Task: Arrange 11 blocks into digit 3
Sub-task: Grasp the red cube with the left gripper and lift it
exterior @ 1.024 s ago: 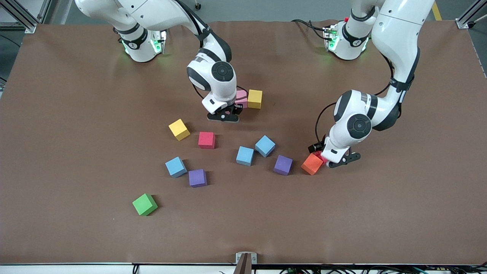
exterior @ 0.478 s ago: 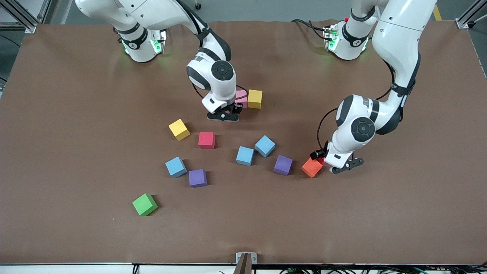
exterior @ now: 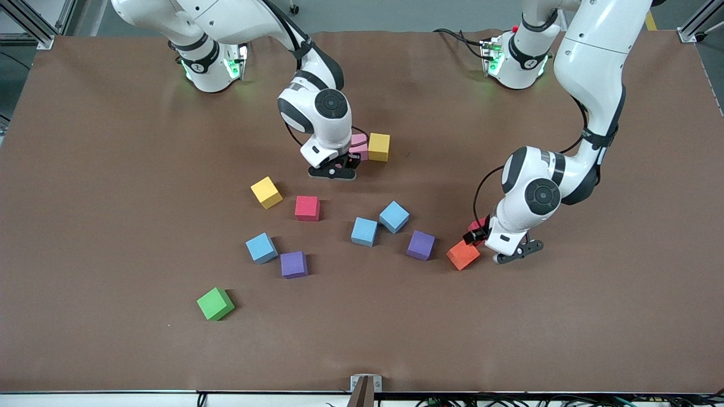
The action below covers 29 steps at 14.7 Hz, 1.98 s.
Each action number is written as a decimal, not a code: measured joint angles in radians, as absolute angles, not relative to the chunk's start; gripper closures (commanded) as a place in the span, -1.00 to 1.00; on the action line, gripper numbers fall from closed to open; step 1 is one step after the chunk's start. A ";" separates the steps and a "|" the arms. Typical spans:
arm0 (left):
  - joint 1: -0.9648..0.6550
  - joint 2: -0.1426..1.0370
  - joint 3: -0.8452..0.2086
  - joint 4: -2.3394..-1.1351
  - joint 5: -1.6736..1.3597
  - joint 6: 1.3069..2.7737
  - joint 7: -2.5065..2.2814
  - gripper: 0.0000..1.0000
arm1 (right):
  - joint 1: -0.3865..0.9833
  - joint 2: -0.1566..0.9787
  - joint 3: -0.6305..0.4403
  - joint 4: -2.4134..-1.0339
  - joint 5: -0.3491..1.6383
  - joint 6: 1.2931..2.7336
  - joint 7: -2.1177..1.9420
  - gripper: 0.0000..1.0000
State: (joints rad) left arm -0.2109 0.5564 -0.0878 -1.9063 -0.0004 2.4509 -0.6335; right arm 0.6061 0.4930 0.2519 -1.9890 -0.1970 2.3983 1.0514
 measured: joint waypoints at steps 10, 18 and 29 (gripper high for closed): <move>-0.210 0.557 -0.091 -1.914 0.000 2.455 -0.633 -1.00 | 0.607 0.492 0.252 -1.990 -0.207 2.398 1.051 1.00; -0.209 0.554 -0.091 -1.922 0.000 2.455 -0.633 -0.79 | 0.607 0.489 0.252 -1.996 -0.258 2.400 1.086 1.00; -0.209 0.538 -0.096 -1.922 0.000 2.449 -0.732 0.19 | 0.607 0.487 0.250 -2.002 -0.261 2.415 1.120 1.00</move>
State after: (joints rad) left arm -0.2089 0.5377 -0.0959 -1.9221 0.0004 2.4491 -0.7318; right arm 0.6068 0.4868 0.2497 -2.0025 -0.2607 2.4151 1.1199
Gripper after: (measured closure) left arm 0.401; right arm 0.445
